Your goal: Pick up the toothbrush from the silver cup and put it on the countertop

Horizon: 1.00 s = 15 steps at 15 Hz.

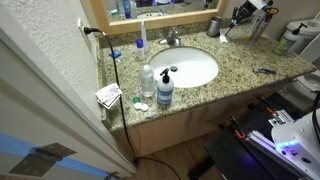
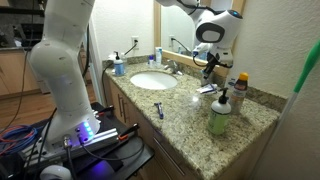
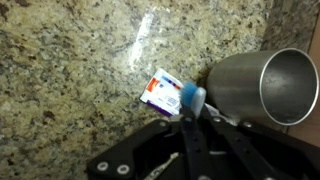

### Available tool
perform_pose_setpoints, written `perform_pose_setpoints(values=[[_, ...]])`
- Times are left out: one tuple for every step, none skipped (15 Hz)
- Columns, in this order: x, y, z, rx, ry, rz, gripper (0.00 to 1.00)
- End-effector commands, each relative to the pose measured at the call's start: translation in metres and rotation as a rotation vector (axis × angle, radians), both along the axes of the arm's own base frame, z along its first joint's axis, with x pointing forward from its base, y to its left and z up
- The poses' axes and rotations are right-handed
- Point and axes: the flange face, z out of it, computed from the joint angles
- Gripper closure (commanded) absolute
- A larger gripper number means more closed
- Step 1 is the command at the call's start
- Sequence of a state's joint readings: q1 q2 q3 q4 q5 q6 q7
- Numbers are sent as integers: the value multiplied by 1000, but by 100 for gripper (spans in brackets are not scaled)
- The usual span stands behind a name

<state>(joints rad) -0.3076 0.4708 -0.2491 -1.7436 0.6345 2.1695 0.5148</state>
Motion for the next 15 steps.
perform_pose_setpoints(values=[[3,-4,-5,4,-16,-10,98],[4,-5,-12,8,-25,-10,98],[6,-4,-18,14,-33,-14,98],[7,-3,-22,30,-40,-15,98],[8,-1,-25,38,-50,-18,98],[10,-1,-28,48,-57,-18,98],[10,-1,-30,58,-58,-25,98],[9,-1,-31,62,-50,-26,98],[9,-1,-31,63,-46,-24,98],[9,0,-30,47,-35,-7,98],[9,1,-29,47,-15,14,98],[10,1,-29,34,-6,36,98],[10,0,-30,21,12,58,98],[10,0,-31,5,28,80,98],[9,-1,-31,-9,57,109,98]])
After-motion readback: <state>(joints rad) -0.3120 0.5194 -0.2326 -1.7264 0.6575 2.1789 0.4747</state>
